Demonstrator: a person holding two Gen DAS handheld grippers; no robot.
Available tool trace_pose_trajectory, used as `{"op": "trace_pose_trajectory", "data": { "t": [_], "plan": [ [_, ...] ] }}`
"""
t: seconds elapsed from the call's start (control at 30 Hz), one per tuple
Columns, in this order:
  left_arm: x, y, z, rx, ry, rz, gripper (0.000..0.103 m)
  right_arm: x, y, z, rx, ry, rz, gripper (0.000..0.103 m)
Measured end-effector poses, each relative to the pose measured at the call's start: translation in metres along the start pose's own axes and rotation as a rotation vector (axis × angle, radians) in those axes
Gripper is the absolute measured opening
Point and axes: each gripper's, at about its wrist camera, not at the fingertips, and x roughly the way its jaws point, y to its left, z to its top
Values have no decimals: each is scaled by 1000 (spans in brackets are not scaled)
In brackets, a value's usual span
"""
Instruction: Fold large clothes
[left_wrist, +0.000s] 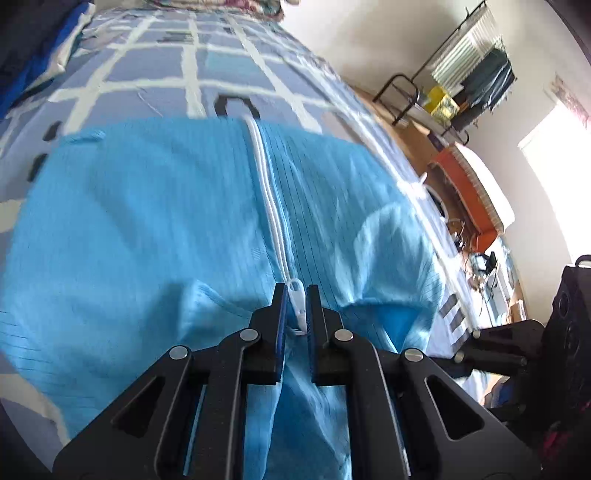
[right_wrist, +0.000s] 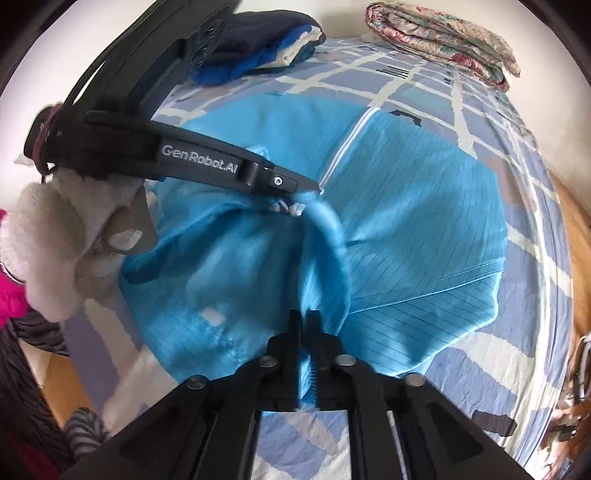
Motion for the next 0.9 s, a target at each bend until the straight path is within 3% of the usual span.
{"op": "trace_pose_trajectory", "data": {
  "t": [0.03,0.13,0.3,0.33,0.4,0.5,0.6,0.73,0.8,0.9],
  "plan": [
    [-6,1,1,-2,-9,-5,6,-6,-1,2,8,-30,26,29],
    [-22,1,2,-16,-30,-37,6,-19,-9,13,50,-86,83,30],
    [-12,-10,-2,9,20,-91,6,-10,-8,20,38,-60,46,32],
    [-9,-11,-2,11,31,-100,8,-7,-4,19,25,-50,31,32],
    [1,-12,2,-1,53,-122,21,5,5,13,-12,-17,-10,32],
    [9,-19,9,19,73,-154,26,15,4,4,-16,17,-48,17],
    [15,-29,16,61,91,-133,26,14,-2,1,12,3,-42,4],
    [34,-30,22,77,143,-68,26,9,-1,-3,6,-28,-58,0],
    [45,-26,21,50,194,-100,26,8,5,-5,-36,-38,-94,0],
    [52,-18,20,1,235,-157,12,7,18,-10,-107,-53,-181,0]
  ]
}}
